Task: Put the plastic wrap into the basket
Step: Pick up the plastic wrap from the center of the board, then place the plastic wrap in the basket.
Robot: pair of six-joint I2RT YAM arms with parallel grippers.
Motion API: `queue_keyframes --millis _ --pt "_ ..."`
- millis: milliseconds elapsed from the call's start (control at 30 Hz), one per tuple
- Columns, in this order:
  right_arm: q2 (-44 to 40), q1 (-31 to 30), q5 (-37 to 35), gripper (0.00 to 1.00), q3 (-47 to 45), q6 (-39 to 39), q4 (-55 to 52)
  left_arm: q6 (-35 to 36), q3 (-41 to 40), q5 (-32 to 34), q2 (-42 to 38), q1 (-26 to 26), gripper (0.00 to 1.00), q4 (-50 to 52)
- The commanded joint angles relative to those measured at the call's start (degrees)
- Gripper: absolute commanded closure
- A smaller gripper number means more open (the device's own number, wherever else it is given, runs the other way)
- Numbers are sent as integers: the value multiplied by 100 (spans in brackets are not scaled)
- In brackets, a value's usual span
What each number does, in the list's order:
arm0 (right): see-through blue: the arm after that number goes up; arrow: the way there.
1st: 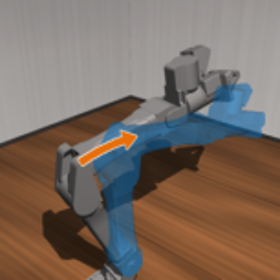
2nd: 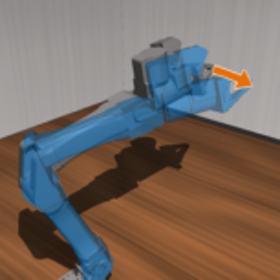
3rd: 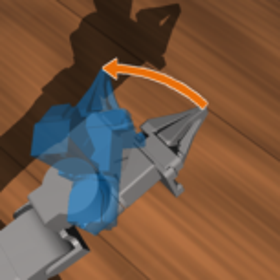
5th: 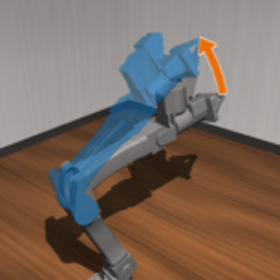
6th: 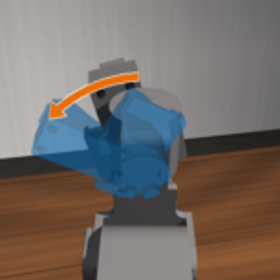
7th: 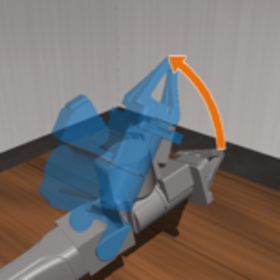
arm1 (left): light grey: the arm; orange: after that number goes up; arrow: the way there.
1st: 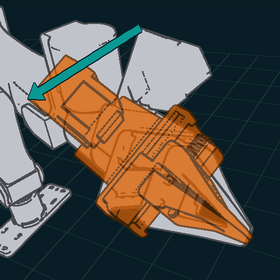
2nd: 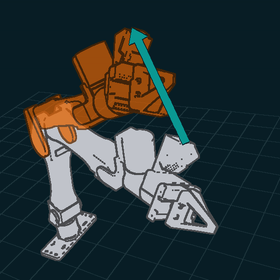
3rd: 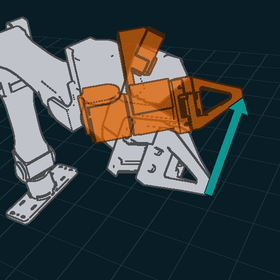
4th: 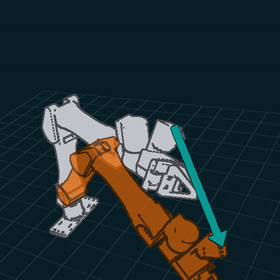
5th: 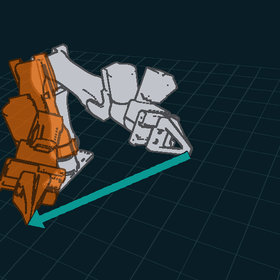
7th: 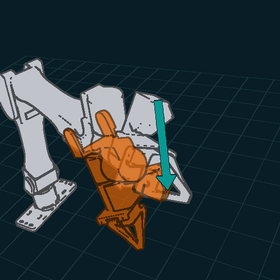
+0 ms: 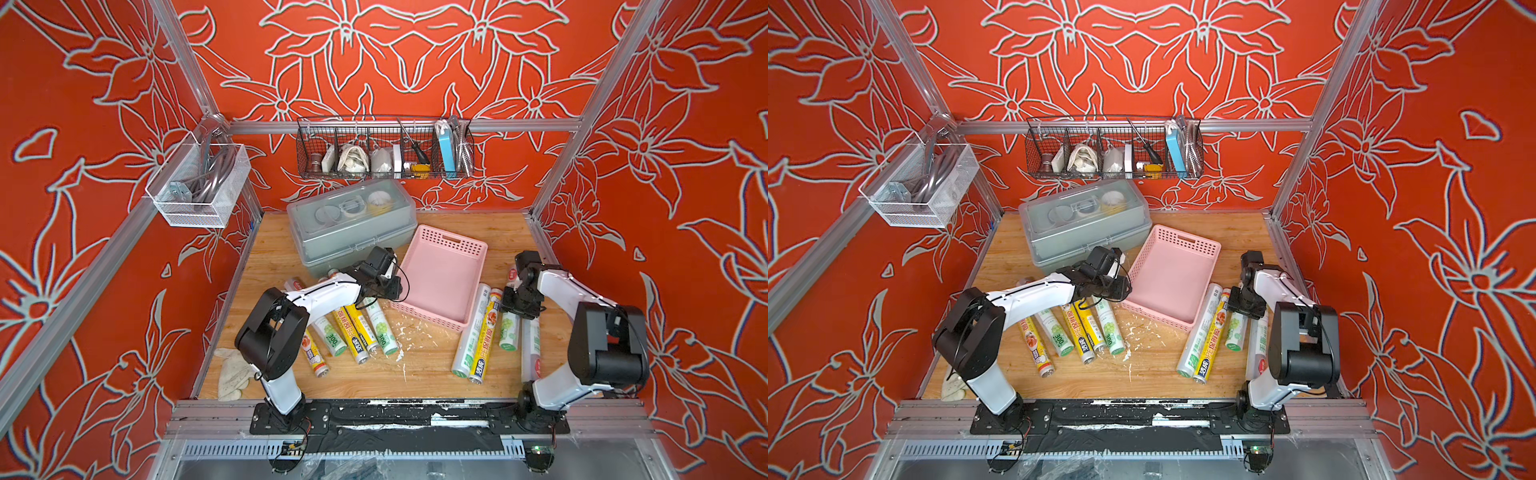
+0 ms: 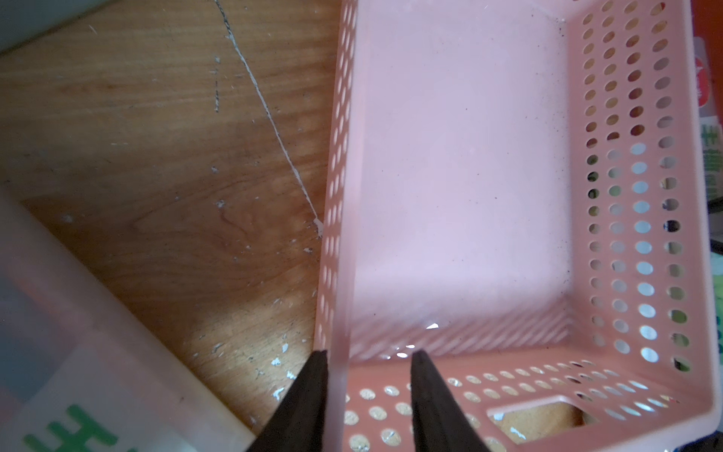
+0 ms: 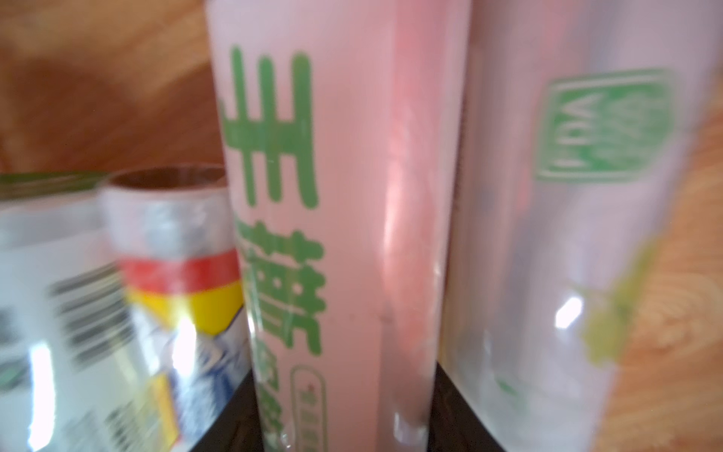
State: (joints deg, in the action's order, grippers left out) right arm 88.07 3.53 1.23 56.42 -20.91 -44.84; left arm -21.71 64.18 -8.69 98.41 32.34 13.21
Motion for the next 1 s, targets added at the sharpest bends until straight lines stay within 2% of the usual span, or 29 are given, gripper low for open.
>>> queue_keyframes --millis 0,200,333,567,833,967 --pt "-603 32 99 70 571 25 -473 -13 171 49 -236 53 62 103" --pt "-1203 -120 719 72 1346 -241 -955 -149 143 55 -355 101 62 121" --pt "-1266 -637 764 73 1863 -540 -1097 -189 121 148 -425 98 62 138" --pt "-674 -1627 577 73 2519 -923 -976 -333 -11 80 -528 208 62 50" --pt "292 -1886 570 73 2720 -895 -655 -449 -125 132 -403 451 62 -22" --pt "677 -1974 549 73 2741 -875 -480 -410 -125 374 -508 493 56 104"
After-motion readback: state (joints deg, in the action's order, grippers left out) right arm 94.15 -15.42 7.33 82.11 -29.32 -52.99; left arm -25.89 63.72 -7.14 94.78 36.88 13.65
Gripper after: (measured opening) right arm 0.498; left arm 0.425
